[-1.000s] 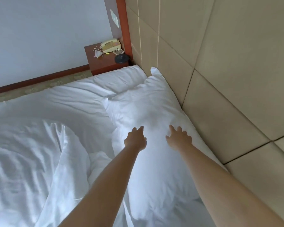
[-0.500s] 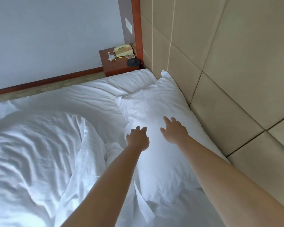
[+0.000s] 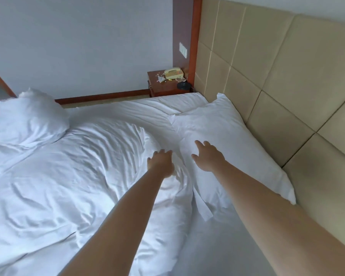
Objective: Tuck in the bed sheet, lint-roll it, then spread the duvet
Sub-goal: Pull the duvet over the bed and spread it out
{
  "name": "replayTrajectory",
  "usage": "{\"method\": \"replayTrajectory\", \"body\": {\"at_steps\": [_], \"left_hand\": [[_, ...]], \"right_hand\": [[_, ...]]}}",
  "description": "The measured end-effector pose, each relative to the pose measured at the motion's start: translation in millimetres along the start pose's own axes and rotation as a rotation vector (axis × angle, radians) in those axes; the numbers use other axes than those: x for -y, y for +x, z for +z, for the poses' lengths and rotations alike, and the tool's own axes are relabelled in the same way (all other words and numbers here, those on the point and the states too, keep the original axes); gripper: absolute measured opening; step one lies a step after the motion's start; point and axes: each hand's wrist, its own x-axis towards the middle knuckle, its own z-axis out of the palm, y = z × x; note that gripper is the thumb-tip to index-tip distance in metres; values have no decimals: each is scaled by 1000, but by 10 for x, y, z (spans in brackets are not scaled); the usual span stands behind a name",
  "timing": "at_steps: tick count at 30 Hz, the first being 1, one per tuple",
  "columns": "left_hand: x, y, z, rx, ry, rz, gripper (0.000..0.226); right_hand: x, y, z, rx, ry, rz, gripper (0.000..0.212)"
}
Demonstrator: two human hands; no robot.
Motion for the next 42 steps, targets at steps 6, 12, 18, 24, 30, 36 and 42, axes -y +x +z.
{"method": "replayTrajectory", "body": {"at_steps": [6,12,18,24,30,36,42], "left_hand": [[588,-787,-154,-61,5,28,50],[1293,-1366,293,29,-42,-45,47],[1702,-1642,1095,181,-109,-133,46],[1953,-1639,1753,307,-112,-191,50],[2076,-1448,2190,362,-141,-242,56],[2146,-1280,2544,437,-176,-259,60],[2060,-1401,2511,514,-216,-259,66]], "right_hand": [[636,-720,149,-29,10,2,57],[973,-1176,760,87,15,-1,56],[1149,-1252,1534,281,9,-34,59],[1209,-1180,2438,470,6,-63,63],[1168,-1124,3093,576,-119,-58,104],[1243,-1031,3548,492,-292,-33,92],[1318,-1092,3435,227,-245,-32,40]]}}
